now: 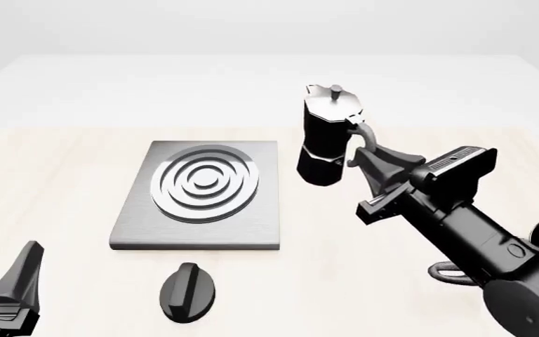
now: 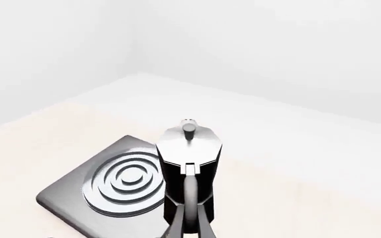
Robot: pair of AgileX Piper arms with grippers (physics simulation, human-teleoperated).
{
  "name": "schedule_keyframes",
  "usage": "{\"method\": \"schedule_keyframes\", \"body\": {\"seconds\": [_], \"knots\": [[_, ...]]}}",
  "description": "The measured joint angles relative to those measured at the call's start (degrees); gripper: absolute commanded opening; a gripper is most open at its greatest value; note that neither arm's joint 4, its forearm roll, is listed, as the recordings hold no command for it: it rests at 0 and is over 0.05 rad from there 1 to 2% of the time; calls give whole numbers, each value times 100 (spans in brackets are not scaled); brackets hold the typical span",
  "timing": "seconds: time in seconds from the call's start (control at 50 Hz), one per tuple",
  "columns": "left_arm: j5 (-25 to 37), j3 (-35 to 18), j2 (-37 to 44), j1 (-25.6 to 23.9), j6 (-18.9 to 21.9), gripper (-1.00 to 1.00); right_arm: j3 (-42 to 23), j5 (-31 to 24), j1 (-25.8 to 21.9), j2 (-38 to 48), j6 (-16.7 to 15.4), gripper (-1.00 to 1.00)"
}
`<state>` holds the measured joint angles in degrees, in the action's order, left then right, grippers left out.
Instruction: Put the moka pot on the stove.
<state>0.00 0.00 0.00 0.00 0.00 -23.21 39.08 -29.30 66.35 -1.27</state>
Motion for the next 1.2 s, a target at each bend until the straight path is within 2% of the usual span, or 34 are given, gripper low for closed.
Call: {"method": "schedule_keyframes", "body": {"seconds": [0.56,1.2], "knots": [[0,0,0,0,0,100,-1347,-104,-572,1132,59,-100],[0,0,0,0,0,100,-2466,68,-941,2569,299,-100]]}}
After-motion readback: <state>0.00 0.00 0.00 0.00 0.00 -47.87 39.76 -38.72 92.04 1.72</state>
